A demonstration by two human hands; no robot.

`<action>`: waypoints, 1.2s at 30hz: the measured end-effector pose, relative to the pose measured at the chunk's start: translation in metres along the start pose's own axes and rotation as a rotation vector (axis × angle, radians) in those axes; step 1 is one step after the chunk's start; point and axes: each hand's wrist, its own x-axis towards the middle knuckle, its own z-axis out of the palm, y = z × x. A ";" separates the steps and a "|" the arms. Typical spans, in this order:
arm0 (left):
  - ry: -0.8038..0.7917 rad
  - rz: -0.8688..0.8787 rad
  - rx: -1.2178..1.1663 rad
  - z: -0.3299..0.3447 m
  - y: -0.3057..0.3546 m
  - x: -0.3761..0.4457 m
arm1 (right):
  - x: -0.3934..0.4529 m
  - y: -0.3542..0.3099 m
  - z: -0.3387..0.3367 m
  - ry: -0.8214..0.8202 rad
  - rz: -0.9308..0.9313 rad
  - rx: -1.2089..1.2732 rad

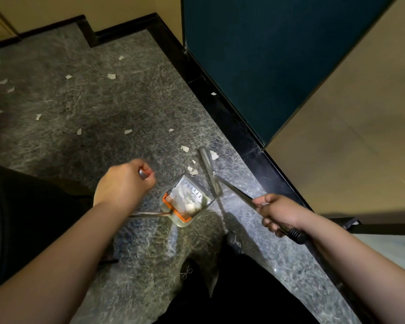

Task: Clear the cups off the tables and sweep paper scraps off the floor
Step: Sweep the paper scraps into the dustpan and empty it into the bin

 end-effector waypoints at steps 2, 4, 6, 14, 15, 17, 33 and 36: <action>0.014 -0.030 -0.003 -0.006 -0.003 0.006 | 0.013 -0.012 -0.008 0.008 0.001 0.012; 0.021 -0.062 0.001 -0.010 -0.004 0.016 | 0.029 -0.028 -0.019 0.017 0.000 0.015; 0.027 -0.085 0.013 -0.012 -0.003 0.028 | 0.048 -0.045 -0.032 0.023 -0.002 0.002; 0.001 -0.112 0.097 -0.028 0.014 0.091 | 0.129 -0.130 -0.086 0.070 -0.053 -0.154; -0.005 -0.116 0.110 -0.031 0.015 0.097 | 0.137 -0.141 -0.090 0.068 -0.053 -0.168; -0.007 -0.136 0.140 -0.036 0.016 0.107 | 0.154 -0.162 -0.098 0.063 -0.057 -0.218; -0.006 -0.253 0.207 -0.028 0.000 0.139 | 0.222 -0.205 -0.052 -0.251 -0.103 -0.877; 0.008 -0.243 0.204 -0.027 -0.004 0.139 | 0.217 -0.195 -0.045 -0.233 -0.156 -0.954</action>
